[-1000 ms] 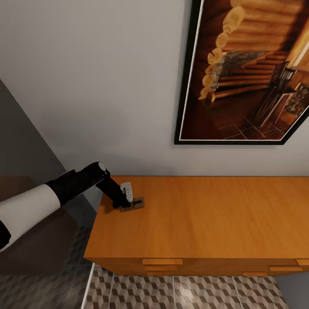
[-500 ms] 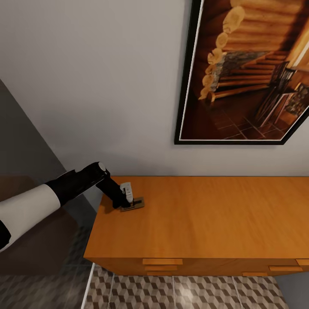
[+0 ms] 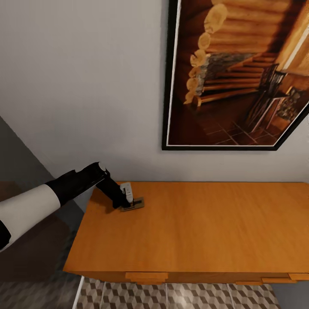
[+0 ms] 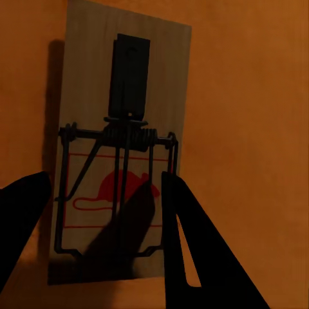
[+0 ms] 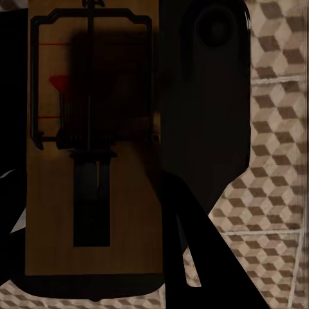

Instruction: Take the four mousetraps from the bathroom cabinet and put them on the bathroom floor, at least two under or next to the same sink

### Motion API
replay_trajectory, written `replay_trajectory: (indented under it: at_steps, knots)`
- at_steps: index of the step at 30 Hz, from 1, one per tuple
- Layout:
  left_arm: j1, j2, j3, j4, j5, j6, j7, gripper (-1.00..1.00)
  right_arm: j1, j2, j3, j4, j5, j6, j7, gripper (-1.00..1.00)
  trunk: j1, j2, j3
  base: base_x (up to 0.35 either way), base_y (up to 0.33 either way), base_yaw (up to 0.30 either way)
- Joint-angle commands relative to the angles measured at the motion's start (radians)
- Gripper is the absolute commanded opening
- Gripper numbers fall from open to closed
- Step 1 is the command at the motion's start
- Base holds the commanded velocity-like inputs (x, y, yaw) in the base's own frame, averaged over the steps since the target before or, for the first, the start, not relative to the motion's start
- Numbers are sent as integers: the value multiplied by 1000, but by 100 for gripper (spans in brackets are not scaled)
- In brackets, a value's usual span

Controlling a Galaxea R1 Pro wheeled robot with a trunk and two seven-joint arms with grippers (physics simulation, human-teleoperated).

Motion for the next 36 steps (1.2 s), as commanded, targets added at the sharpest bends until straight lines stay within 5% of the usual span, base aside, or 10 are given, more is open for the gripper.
replay_trajectory:
  at_steps: [1, 36]
  knots:
    - [-2, 1, -4, -1, 8, 7, 3, -100, -1, 0, 8, 1, -13, -4, 2, -100, 1, -2, -2, 117, -127, 0]
    - [-2, 2, -5, -4, 8, 7, 3, -100, -1, 0, 8, 1, -13, -4, 2, -100, 1, -2, -2, -153, -205, 0]
